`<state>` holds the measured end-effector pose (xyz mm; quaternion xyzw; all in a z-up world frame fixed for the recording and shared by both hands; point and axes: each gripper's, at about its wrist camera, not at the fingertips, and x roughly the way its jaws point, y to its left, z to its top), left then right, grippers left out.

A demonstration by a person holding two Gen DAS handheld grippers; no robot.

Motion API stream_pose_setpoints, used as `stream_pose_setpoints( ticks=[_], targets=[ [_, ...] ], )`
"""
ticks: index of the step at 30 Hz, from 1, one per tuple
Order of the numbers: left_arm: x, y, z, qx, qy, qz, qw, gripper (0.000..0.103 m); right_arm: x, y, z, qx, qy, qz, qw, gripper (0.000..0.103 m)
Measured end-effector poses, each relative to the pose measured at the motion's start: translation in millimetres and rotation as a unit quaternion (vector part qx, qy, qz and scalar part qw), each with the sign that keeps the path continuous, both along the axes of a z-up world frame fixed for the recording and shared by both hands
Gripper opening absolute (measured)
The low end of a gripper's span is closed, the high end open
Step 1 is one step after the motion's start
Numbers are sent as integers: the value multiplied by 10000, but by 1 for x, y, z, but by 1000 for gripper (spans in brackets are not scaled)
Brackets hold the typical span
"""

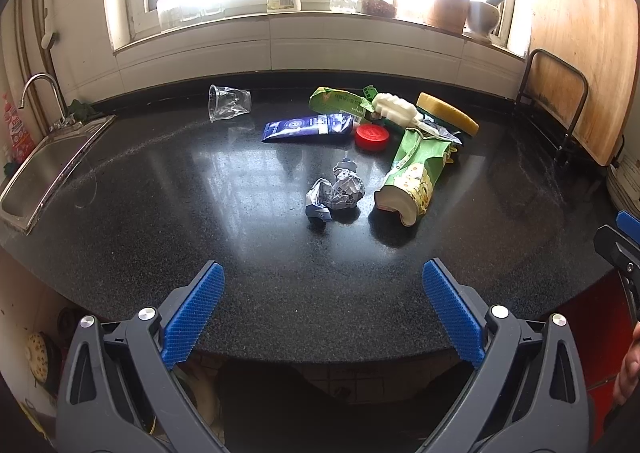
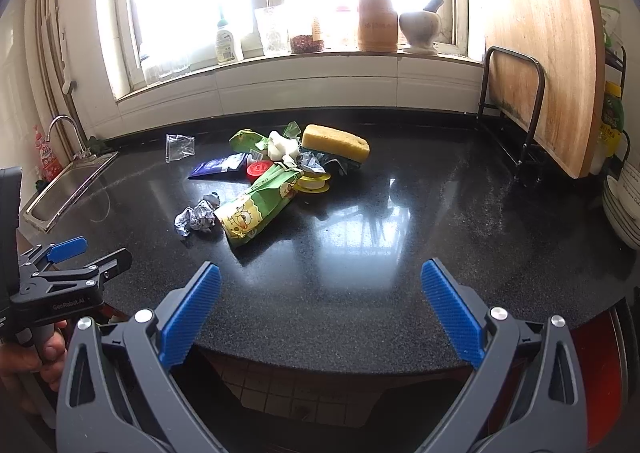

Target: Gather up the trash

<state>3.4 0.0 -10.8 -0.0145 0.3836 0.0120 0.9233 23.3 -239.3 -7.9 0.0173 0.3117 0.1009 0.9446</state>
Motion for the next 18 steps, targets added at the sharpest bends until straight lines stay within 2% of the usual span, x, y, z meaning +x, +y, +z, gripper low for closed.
stream_pose_setpoints(
  ticks=[18],
  targets=[
    [0,-1,-1,8,13,-9,10000,97,2,1,1,4,11,-10,10000,97]
  ],
)
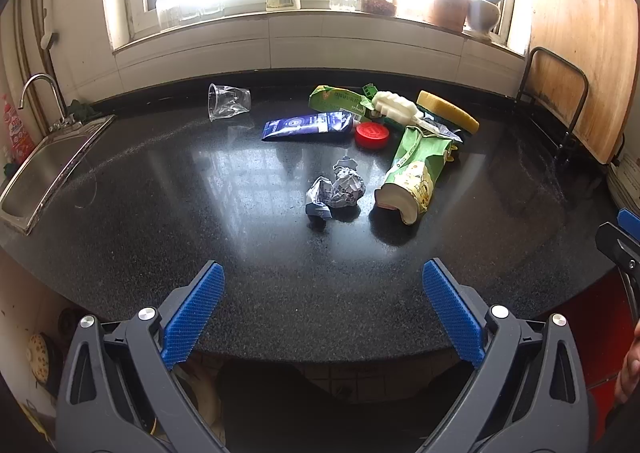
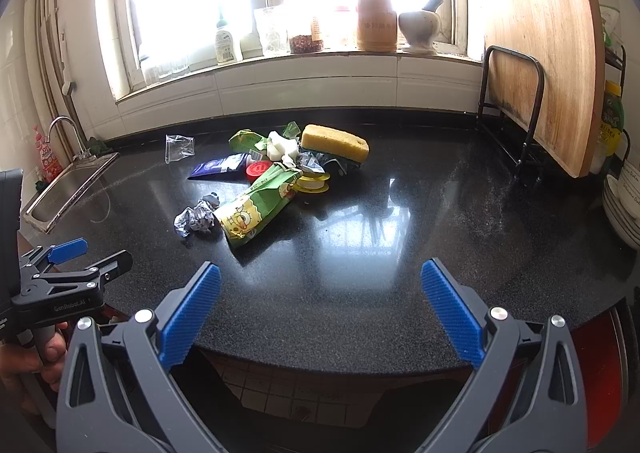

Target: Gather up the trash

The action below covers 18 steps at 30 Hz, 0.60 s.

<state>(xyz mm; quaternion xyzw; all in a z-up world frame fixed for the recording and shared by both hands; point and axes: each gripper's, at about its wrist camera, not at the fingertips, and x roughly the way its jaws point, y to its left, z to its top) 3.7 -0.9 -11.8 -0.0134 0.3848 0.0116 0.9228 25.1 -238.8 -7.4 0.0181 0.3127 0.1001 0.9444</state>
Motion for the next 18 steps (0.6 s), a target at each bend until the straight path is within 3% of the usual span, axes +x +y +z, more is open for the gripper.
stream_pose_setpoints(
  ticks=[11,18],
  targets=[
    [5,1,-6,10,64,13,10000,97,5,-1,-3,12,40,19,10000,97],
    [29,4,-11,60,18,-59,10000,97,31,8,-4,78,70,191,9998,97]
  ],
)
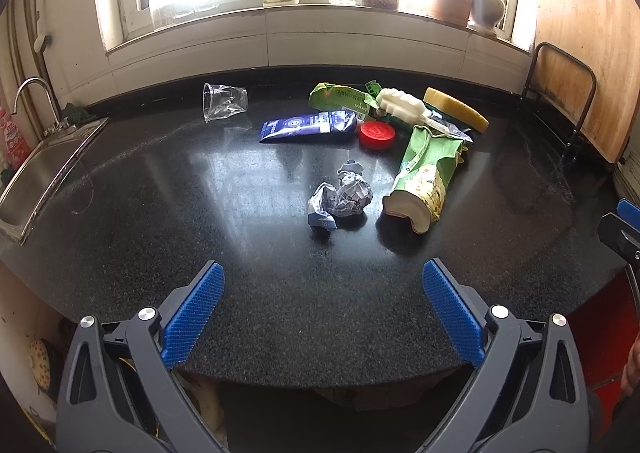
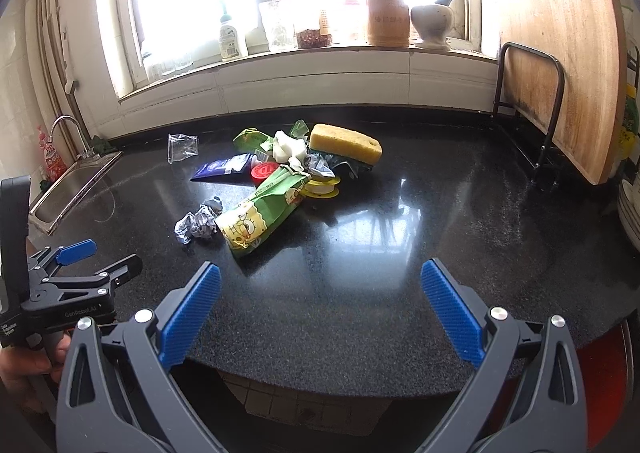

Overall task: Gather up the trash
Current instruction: 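Grasp the green SpongeBob bag with the right tool while the left tool grasps the foil wad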

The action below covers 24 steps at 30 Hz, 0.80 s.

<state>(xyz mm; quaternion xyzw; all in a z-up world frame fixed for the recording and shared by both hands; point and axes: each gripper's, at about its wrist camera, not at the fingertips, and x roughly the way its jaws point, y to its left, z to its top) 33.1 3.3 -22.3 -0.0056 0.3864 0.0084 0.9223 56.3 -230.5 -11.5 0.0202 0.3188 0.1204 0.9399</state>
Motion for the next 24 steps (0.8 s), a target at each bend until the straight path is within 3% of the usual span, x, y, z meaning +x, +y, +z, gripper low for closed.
stream_pose_setpoints(
  ticks=[5,15,21,24],
  targets=[
    [37,-3,-12,200,-14,-180,9996,97,44,11,-4,182,160,128,9996,97],
    [97,-5,-46,140,431,-525,9976,97,158,47,-46,823,1301,311,9876,97],
    [119,-2,-61,131,629,-456,9969,96,191,58,-69,1289,1924,368,9721,86],
    [125,-1,-64,92,646,-432,9969,96,198,60,-77,1449,2128,390,9655,71]
  ],
)
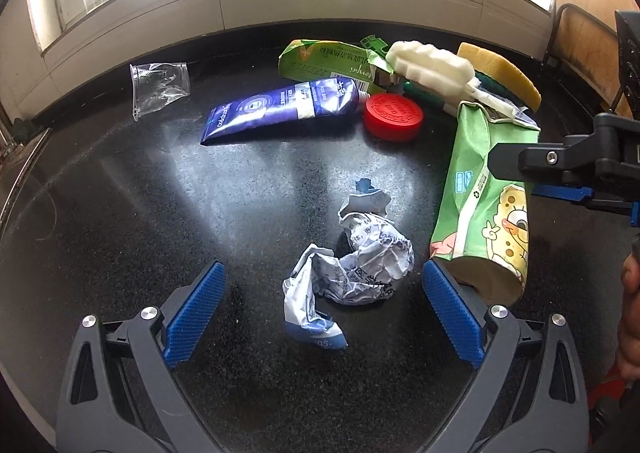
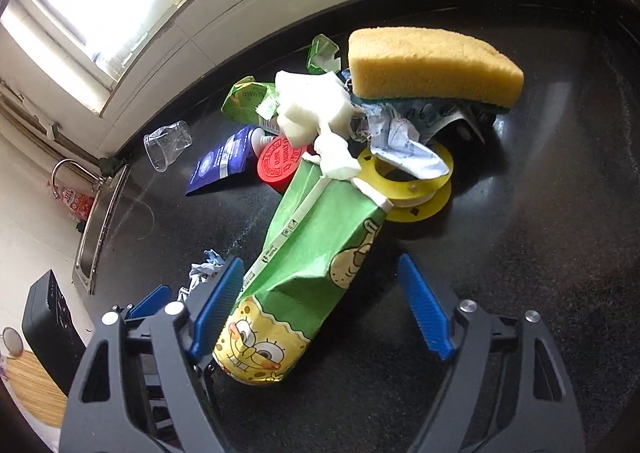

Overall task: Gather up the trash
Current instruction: 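Grasp the green SpongeBob bag with the right tool while the left tool grasps the foil wad, then carry both held items down over the black trash bin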

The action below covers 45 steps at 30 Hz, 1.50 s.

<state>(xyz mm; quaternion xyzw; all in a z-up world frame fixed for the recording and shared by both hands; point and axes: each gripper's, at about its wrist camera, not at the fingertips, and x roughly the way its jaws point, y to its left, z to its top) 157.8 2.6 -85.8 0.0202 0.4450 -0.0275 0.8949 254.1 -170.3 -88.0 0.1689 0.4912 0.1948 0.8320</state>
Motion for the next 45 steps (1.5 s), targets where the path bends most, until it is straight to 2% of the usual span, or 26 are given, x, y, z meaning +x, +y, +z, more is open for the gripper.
stream_pose_setpoints(
  ticks=[2,3,8,10,13,15,25,29,35,40,45],
  targets=[
    [2,0,0,-19,-13,-9,10000,95,1,1,-2,155,76,67,9998,59],
    [3,0,0,-21,-25,-14,10000,94,2,1,-2,230,89,92,9997,57],
    [6,-4,-2,6,29,-59,10000,71,5,5,1,593,98,127,9981,37],
    [5,-5,1,-12,30,-94,10000,54,4,2,4,746,84,117,9971,32],
    [3,-3,6,-177,91,-64,9998,41,-3,0,17,728,-107,136,9972,26],
    [1,-1,11,-217,45,-15,9998,39,-10,-1,29,637,-299,153,9974,26],
    [-34,3,51,-287,-266,10,9992,37,-57,-20,76,47,-1010,205,9947,26],
    [-47,3,64,-328,-384,-11,9987,37,-71,-26,85,-211,-1181,164,9926,26],
    [-59,7,78,-339,-527,-20,9980,37,-85,-31,91,-322,-1270,116,9913,26],
    [-77,30,92,-399,-690,181,9967,38,-93,-6,102,-364,-1442,337,9883,26],
    [-113,81,105,-376,-836,641,9937,38,-104,50,115,-284,-1628,900,9821,26]
  ],
)
